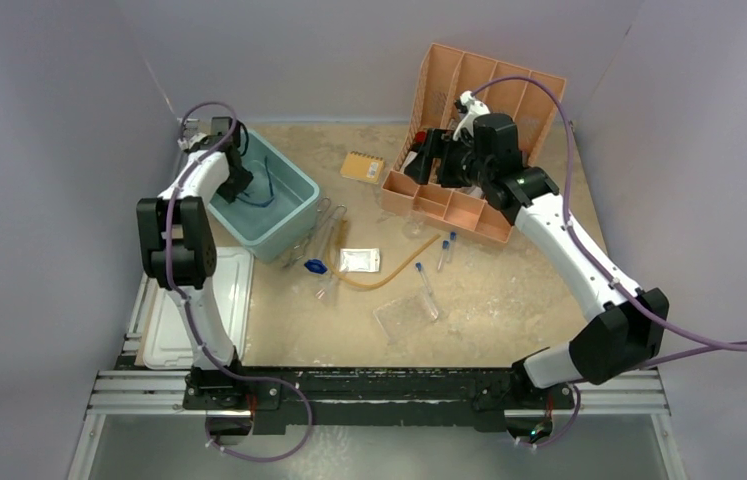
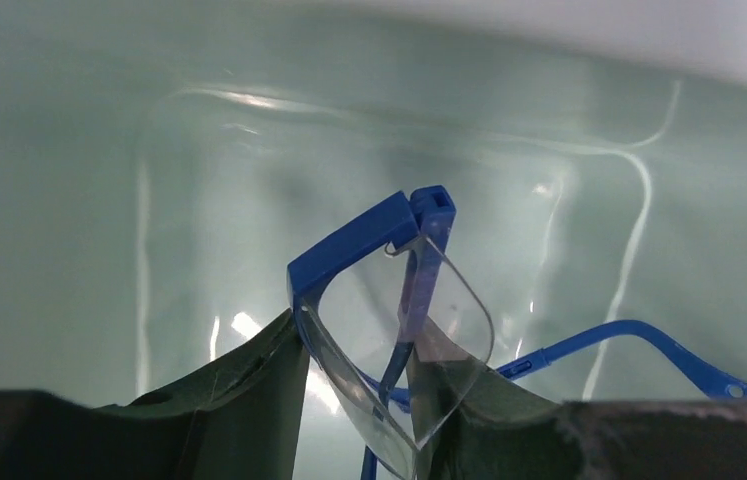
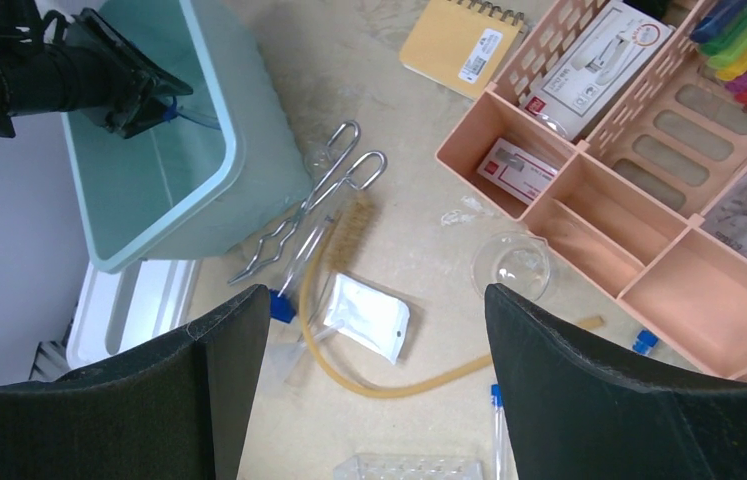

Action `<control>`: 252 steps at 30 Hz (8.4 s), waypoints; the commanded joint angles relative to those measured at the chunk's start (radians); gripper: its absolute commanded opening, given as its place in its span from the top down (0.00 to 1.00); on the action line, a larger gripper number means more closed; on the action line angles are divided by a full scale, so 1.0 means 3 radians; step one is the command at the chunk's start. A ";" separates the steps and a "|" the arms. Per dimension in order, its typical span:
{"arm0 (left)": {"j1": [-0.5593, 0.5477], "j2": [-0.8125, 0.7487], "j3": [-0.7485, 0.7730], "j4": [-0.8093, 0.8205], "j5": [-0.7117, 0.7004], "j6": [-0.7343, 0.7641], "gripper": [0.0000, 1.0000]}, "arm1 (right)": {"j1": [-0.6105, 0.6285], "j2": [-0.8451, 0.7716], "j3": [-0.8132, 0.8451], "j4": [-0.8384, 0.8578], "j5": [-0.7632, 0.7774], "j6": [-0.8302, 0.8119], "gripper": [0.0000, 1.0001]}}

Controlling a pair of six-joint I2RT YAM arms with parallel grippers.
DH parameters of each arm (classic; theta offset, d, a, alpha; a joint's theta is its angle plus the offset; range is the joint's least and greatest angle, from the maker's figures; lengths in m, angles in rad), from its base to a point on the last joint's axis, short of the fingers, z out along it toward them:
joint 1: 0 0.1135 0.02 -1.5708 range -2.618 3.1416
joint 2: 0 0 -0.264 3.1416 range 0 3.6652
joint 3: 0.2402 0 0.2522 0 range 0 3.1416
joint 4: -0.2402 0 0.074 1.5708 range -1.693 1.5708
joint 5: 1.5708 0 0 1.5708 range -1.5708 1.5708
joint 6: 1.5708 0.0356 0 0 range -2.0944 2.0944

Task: Organize the chemistry lab equipment

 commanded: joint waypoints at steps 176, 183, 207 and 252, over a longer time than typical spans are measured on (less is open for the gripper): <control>-0.0816 -0.1220 -0.0303 0.0235 0.0343 0.0653 0.44 | -0.0083 0.0147 -0.0406 -0.0046 0.0926 0.0126 0.45; -0.1374 -0.1671 -0.0646 0.0706 0.0659 0.0896 0.43 | -0.0048 0.0318 -0.0357 -0.0227 0.0628 0.0126 0.45; -0.2720 -0.0801 -0.0856 0.1625 0.0727 0.0704 0.32 | -0.0040 -0.0298 -0.1312 -0.0430 0.1063 0.0030 0.38; -0.2924 -0.0009 0.0598 0.0528 0.0336 0.1274 0.55 | -0.0191 -0.0700 -0.1354 -0.0432 0.1514 0.0876 0.24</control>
